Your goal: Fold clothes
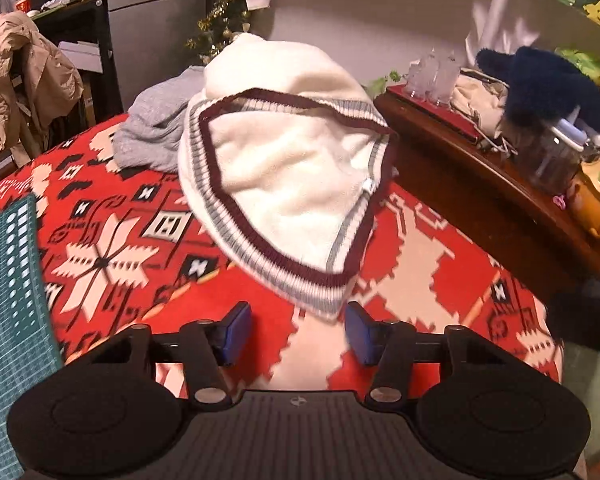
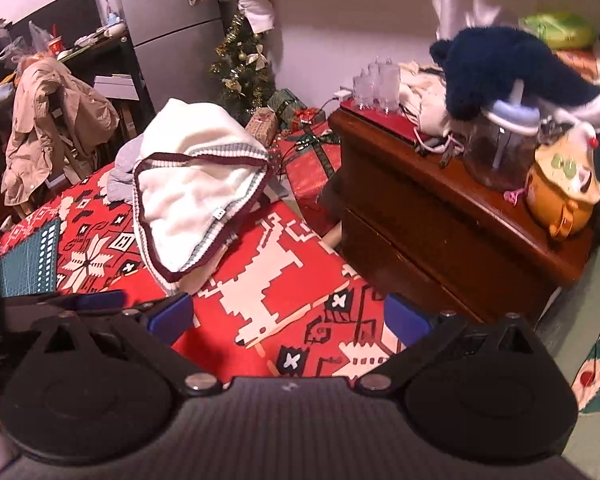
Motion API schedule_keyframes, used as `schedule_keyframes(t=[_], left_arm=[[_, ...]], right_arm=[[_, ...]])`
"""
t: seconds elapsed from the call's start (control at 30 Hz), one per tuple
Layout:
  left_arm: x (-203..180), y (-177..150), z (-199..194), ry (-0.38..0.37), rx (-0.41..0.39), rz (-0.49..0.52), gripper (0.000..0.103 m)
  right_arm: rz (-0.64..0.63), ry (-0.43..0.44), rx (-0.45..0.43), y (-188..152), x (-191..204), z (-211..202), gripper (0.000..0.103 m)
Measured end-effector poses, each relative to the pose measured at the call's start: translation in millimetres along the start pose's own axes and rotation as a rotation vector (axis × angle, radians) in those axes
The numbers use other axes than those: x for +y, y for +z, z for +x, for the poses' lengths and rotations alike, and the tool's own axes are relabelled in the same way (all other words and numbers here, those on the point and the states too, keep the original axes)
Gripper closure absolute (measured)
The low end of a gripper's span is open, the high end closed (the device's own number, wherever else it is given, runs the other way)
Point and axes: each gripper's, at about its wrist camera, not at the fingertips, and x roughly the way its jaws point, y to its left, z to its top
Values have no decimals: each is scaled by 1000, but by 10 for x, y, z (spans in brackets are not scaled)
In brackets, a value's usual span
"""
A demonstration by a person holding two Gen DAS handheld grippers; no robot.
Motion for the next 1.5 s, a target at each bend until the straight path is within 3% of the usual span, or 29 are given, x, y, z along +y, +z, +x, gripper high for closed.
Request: schedule_keyframes(t=[0.2, 0.23, 0.37, 0.4, 0.63, 0.87, 1.0, 1.33, 1.5], left_arm=[[-17, 87, 132, -25, 9, -46, 53], [-20, 91, 149, -12, 11, -54, 64], [36, 96, 149, 2, -6, -124, 87], [53, 97, 126, 11, -15, -137, 97], [192, 83, -273, 55, -82, -137, 98], [621, 21, -1042, 73, -196, -193, 98], [928, -64, -1399, 73, -200, -245, 98], [1681, -743, -2271, 160, -217, -438, 99], [2007, -1172, -2680, 303, -243, -518, 99]], right_arm=[[16, 11, 3, 2, -46, 46, 1], [18, 13, 4, 7, -44, 54, 1], [29, 23, 7, 24, -35, 88, 1], [31, 25, 8, 29, -33, 97, 1], [19, 26, 5, 54, 24, 95, 1], [-21, 50, -11, 102, 187, -12, 1], [-56, 76, -16, 130, 369, -108, 1], [-179, 142, -31, 61, 924, -437, 1], [-238, 212, -33, -34, 1257, -611, 1]])
